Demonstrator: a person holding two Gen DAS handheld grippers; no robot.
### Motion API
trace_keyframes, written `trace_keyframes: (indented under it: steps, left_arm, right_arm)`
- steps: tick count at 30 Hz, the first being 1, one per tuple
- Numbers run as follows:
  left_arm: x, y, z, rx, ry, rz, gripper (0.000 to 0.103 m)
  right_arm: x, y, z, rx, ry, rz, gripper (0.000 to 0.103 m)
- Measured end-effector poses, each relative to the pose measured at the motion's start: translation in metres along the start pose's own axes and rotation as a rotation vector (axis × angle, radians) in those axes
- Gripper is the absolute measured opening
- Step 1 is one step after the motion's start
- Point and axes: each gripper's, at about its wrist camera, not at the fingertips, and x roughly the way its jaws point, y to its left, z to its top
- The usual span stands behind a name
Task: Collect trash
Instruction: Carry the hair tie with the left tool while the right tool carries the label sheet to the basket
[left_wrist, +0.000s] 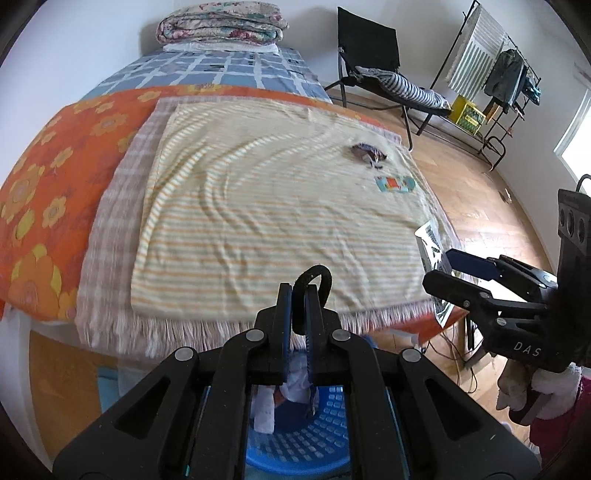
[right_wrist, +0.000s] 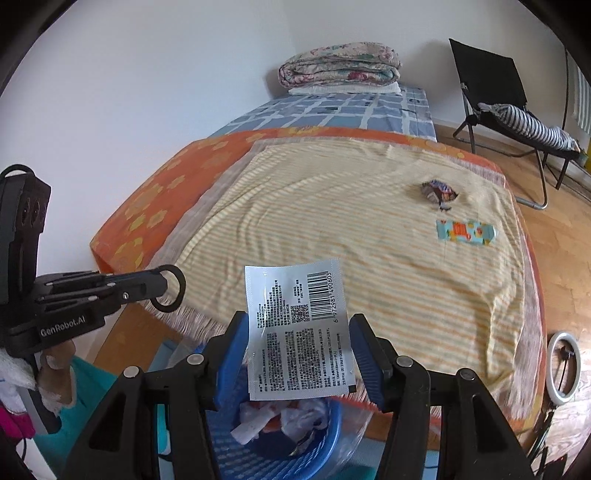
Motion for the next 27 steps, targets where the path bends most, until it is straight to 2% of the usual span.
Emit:
trace_keyframes:
  steps: [13,27]
  left_arm:
    - [0.023,0.008,-0.068,-0.069,0.109,0.000,0.004]
    - [0.035,0.018,-0.100,-0.099,0.177,0.019,0.004]
  right_arm:
    - [0.009,0.019,-0.051,-0.002,0.065,0.006,0.058]
    - [0.027,0.039,-0.085,-0.003,0.136,0.028,0.060]
